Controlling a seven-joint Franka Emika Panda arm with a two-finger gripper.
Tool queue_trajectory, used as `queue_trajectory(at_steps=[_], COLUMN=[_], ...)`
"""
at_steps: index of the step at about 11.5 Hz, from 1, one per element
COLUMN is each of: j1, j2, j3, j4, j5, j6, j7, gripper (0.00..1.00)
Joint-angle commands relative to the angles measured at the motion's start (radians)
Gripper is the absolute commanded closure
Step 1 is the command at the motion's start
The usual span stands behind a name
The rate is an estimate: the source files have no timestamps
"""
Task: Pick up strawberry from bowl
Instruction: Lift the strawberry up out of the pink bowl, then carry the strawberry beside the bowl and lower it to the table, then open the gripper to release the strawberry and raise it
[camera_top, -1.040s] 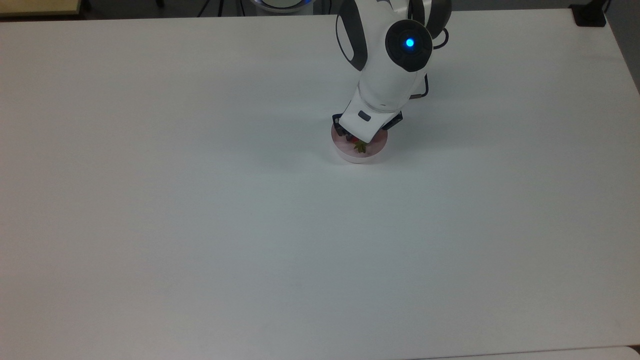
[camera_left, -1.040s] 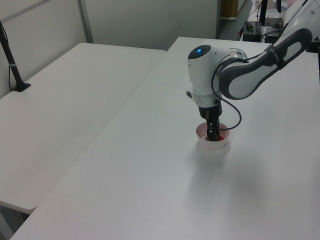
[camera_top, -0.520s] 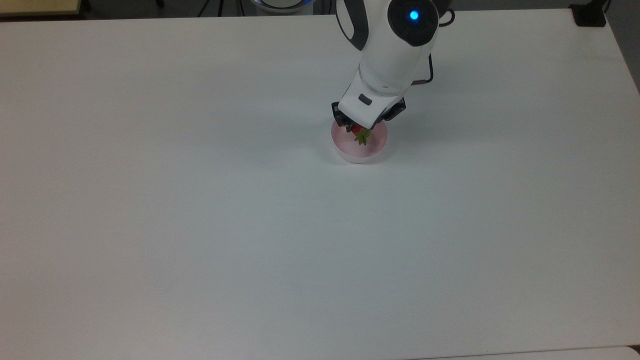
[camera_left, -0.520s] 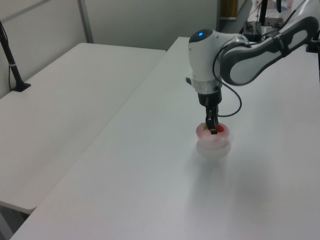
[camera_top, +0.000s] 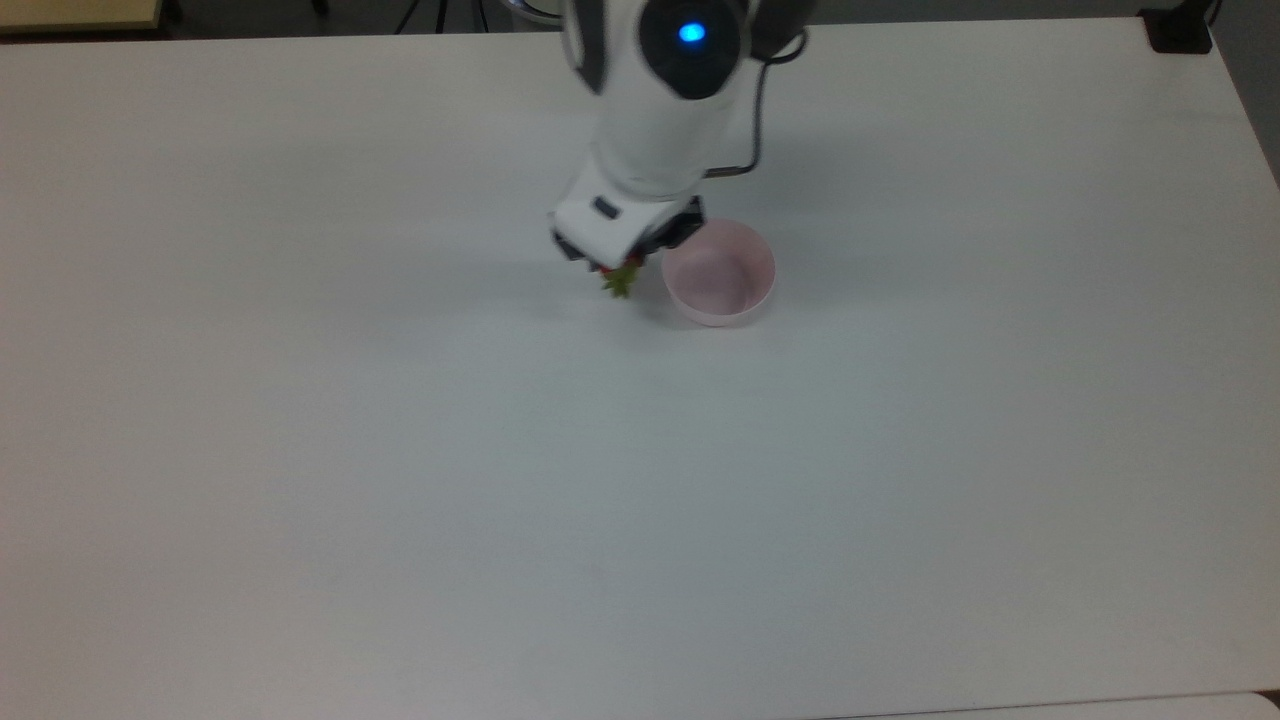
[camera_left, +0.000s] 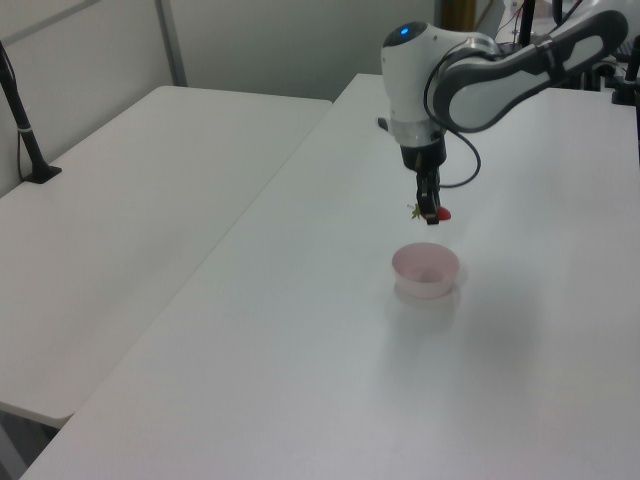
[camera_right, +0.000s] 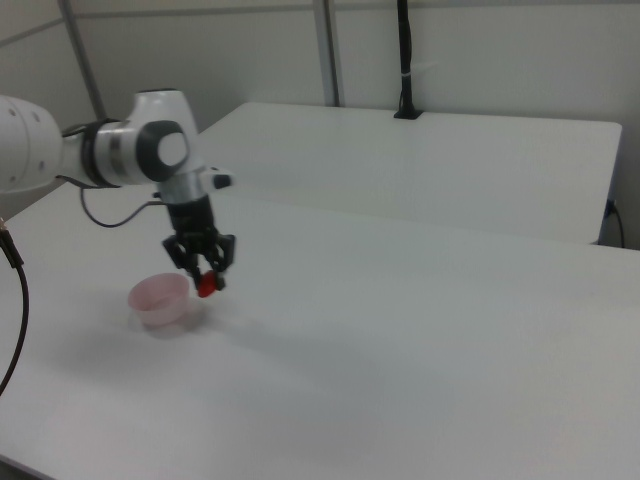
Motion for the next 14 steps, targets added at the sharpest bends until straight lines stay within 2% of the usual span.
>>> queue_trajectory(at_steps=[1,3,6,7,9,12,14], j1=[-0.107,-0.175,-0.22,-0.22,-0.22,-0.197,-0.166], j2=[0.049,0.095,0.119,0.118,0.098,0.032,-0.061], j3=[0.001,0.001,0.001,0.001,0.002,0.012,0.018], j4=[0.005,0.005,0.005,0.005,0.006,0.009,0.008], j5=[-0.029,-0.096,-0.141,-0.141,-0.136,-0.129,-0.115], j6=[0.079,0.157,0.194,0.194,0.182,0.095,-0.003], j7=[-0.073,-0.069,-0.069,-0.067,-0.064,-0.063,-0.031], gripper=[0.73,0.72,0.67,0.52,0.0,0.0,0.0])
